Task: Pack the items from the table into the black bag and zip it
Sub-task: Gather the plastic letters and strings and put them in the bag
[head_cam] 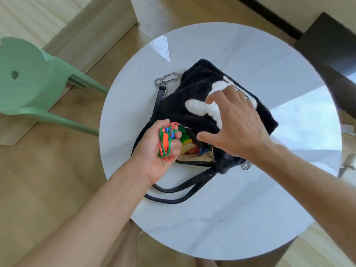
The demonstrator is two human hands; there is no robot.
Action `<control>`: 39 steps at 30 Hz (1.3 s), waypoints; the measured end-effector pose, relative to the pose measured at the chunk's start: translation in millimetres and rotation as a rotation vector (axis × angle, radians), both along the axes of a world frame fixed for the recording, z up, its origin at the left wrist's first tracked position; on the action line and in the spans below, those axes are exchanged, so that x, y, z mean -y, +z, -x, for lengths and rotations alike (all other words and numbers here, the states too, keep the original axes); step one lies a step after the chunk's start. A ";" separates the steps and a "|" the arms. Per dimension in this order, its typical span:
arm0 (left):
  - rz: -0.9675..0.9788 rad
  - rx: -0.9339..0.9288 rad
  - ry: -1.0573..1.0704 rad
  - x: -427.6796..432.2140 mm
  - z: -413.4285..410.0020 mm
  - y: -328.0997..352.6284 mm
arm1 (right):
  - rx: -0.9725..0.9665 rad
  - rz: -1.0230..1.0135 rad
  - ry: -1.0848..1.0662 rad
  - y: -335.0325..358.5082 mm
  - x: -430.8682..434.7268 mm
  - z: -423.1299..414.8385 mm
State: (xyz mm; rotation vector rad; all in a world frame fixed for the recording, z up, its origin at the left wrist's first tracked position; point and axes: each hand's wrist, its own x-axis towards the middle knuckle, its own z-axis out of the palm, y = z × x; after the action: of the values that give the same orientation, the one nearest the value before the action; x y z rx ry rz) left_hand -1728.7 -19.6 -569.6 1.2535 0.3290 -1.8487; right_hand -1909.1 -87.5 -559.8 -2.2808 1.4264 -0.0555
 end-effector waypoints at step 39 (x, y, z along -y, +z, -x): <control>0.198 0.125 0.090 -13.7 44.0 -27.3 | 0.080 -0.066 -0.192 -15.6 -13.6 16.1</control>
State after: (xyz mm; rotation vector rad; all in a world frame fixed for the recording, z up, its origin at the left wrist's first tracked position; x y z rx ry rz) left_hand -1772.7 -5.9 -596.9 1.1915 0.1278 -1.6740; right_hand -1925.2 -73.9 -575.3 -2.0605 1.5765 -0.1543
